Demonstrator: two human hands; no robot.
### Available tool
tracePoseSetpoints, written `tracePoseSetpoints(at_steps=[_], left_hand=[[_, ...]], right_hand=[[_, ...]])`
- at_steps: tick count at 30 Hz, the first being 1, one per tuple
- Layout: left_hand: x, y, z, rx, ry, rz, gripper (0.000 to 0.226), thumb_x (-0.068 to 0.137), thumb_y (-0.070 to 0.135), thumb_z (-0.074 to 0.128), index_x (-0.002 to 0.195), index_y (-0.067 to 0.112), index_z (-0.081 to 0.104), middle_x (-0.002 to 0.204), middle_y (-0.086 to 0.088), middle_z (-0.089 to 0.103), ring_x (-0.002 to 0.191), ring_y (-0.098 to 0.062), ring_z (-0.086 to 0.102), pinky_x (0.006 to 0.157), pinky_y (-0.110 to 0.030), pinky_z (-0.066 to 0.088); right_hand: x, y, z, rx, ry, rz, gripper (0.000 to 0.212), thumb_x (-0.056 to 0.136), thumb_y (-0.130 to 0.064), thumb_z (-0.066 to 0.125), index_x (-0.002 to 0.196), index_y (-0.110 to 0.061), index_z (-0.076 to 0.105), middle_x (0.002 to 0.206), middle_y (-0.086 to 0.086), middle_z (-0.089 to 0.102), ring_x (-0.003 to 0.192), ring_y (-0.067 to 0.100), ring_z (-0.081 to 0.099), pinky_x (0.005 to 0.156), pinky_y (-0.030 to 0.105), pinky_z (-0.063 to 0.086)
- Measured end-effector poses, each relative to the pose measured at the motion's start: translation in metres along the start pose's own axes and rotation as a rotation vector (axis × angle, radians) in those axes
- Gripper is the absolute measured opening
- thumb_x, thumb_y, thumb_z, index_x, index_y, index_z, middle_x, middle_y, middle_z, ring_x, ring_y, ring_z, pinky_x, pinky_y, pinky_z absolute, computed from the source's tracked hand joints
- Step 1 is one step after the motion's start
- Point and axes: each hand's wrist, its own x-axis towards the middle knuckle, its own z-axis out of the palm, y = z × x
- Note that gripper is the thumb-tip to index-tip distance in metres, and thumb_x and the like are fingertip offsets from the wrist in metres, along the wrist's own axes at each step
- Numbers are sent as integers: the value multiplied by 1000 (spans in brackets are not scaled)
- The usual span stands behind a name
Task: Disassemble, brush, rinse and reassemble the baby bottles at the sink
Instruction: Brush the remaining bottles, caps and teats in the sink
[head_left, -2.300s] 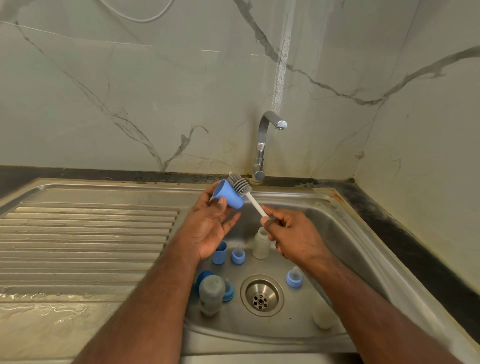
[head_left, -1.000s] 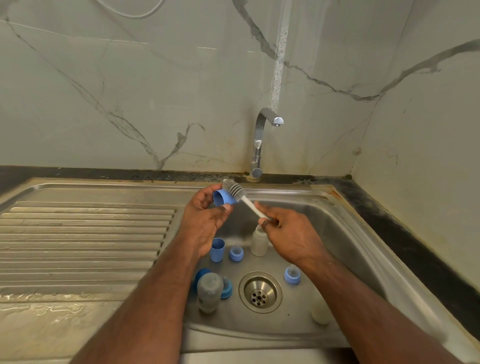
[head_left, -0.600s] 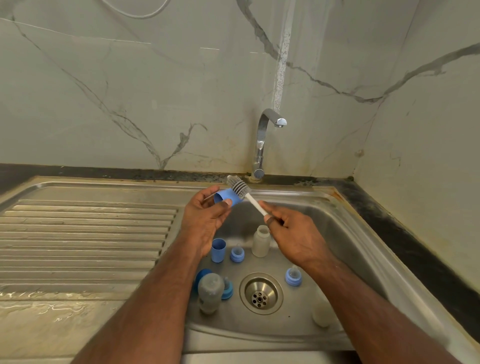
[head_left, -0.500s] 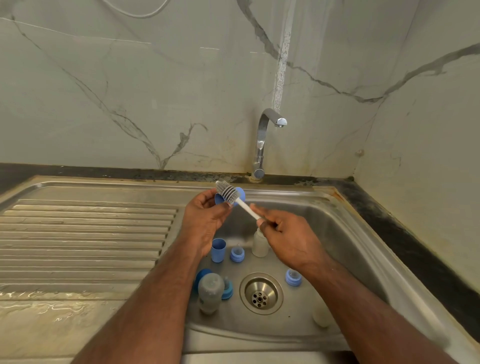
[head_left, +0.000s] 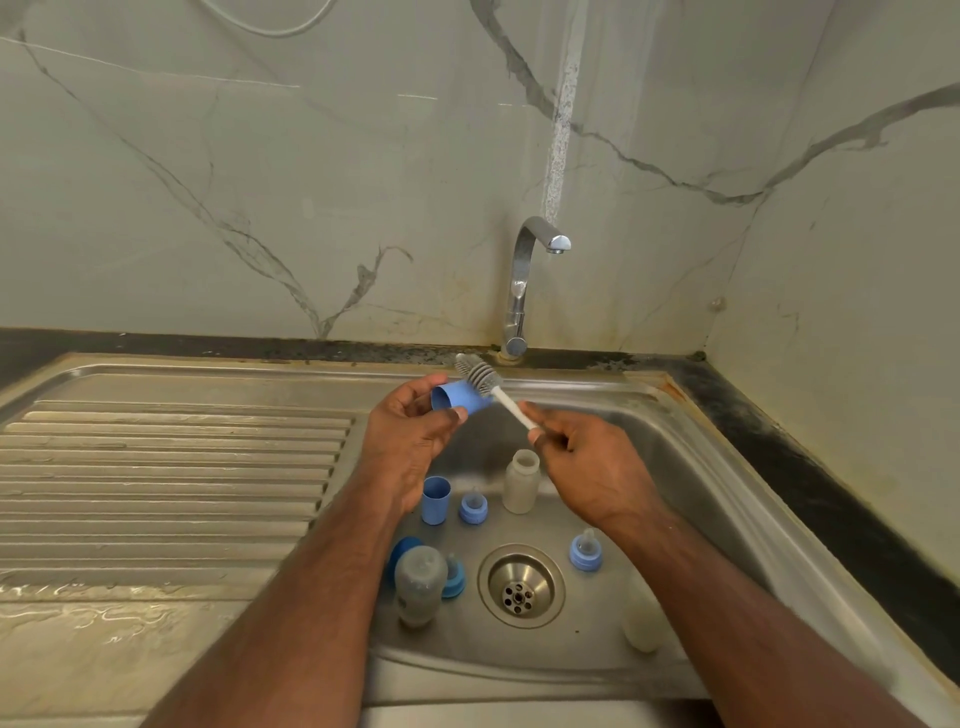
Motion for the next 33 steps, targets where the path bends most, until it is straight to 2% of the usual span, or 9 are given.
tracePoseSetpoints(at_steps=[2, 6, 10, 14, 19, 22, 24, 27, 33], left_hand=[[0, 1, 1, -25, -7, 1, 42, 80, -9, 77, 110, 19, 73, 112, -8, 76, 110, -25, 72, 101, -47, 55], [-3, 1, 0, 17, 4, 7, 40, 82, -8, 77, 106, 24, 73, 116, -8, 73, 112, -25, 70, 99, -47, 56], [-1, 0, 0, -2, 3, 5, 41, 80, -9, 77, 109, 21, 73, 112, -7, 76, 110, -25, 72, 100, -47, 56], [-4, 3, 1, -9, 3, 13, 40, 83, -11, 74, 107, 22, 72, 119, -8, 72, 112, -24, 69, 98, -43, 57], [-4, 1, 0, -17, -33, 8, 43, 85, -13, 70, 108, 24, 71, 131, -7, 63, 119, -26, 64, 100, -47, 56], [-3, 1, -1, -35, -32, -4, 43, 85, -13, 71, 109, 23, 70, 135, -9, 59, 120, -29, 63, 98, -47, 57], [-3, 2, 0, -77, -28, -16, 37, 86, -9, 73, 110, 20, 70, 134, -11, 60, 119, -29, 65, 95, -41, 59], [-3, 3, 0, -104, -30, -18, 31, 87, -2, 74, 112, 16, 70, 130, -15, 65, 115, -28, 68, 92, -37, 59], [2, -2, 0, -21, 12, -12, 37, 81, -5, 78, 110, 17, 70, 112, -9, 76, 111, -27, 71, 101, -48, 55]], right_hand=[[-4, -3, 2, 8, -22, -44, 37, 103, -35, 50, 139, -46, 52, 75, -11, 60, 61, 6, 52, 57, 18, 43], [5, 4, 0, -41, 20, 38, 40, 105, -34, 46, 144, -42, 49, 73, -12, 53, 62, 5, 51, 56, 18, 39], [-4, -3, 2, 7, -30, -32, 38, 104, -34, 50, 140, -43, 52, 78, -10, 62, 62, 6, 52, 56, 19, 44], [6, 5, -3, -69, 15, 53, 40, 106, -35, 44, 145, -40, 48, 75, -10, 55, 63, 5, 52, 53, 18, 37], [1, 7, -7, 127, 59, 56, 41, 103, -31, 51, 143, -39, 51, 80, -9, 64, 78, 13, 64, 59, 16, 46], [1, 6, -5, 90, 55, 42, 41, 104, -32, 51, 144, -40, 50, 74, -12, 59, 67, 6, 56, 57, 15, 42], [0, 6, -2, 59, 36, 33, 41, 104, -33, 50, 144, -40, 49, 70, -13, 55, 60, 4, 51, 55, 14, 40], [-1, 4, 2, 42, 41, 5, 40, 103, -34, 50, 143, -41, 50, 71, -15, 55, 62, 4, 53, 59, 17, 42], [-3, -3, 13, -29, -19, -49, 39, 103, -37, 50, 140, -47, 50, 88, -11, 66, 65, 8, 58, 61, 23, 51]])
